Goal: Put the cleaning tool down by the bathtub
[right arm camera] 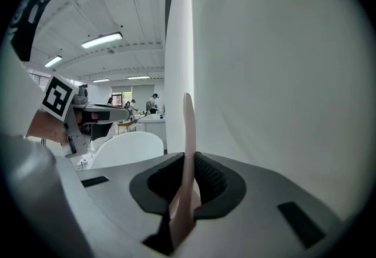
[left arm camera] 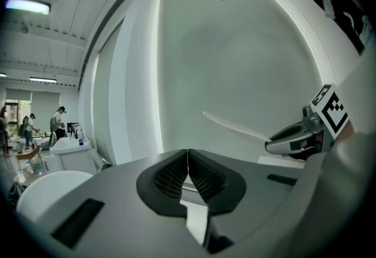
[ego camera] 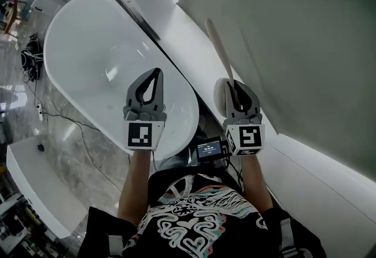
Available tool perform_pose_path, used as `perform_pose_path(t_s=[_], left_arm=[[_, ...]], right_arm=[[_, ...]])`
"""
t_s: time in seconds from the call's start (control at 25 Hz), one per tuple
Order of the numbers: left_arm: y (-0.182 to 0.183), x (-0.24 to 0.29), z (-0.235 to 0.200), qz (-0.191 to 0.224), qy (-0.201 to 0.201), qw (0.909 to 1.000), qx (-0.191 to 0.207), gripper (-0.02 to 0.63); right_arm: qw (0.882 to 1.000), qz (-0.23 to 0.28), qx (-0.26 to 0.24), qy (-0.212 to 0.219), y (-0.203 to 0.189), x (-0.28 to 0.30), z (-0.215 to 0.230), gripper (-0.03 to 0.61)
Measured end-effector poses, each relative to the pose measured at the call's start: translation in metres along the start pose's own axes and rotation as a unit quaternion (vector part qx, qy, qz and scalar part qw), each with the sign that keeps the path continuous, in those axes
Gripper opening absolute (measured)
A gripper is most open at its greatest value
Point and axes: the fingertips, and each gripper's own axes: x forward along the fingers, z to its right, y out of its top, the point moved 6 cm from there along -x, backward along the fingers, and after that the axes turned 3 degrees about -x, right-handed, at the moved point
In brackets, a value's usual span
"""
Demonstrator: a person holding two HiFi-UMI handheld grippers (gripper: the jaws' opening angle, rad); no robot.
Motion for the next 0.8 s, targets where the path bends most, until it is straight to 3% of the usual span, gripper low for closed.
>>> perform_pose_path(t_s=[0.2, 0.52, 0.8], left_arm=[[-0.030, 0.016, -0.004, -0.011, 0.001, 0.9998, 0.016, 0.017], [-0.078, 0.029, -0.022, -0.052, 0.009, 0.9986, -0.002, 0.017], [-0.136, 0.040, -0.017, -0.074, -0.002, 0.9972, 0.006, 0.017]], right_arm=[[1.000, -0.008, -0.008, -0.003, -0.020, 0.020, 0.005, 0.067], [0.999, -0.047, -0.023, 0.006, -0.048, 0.052, 0.008, 0.067], [0.998, -0.064, -0.026, 0.006, -0.100, 0.082, 0.015, 0.068]])
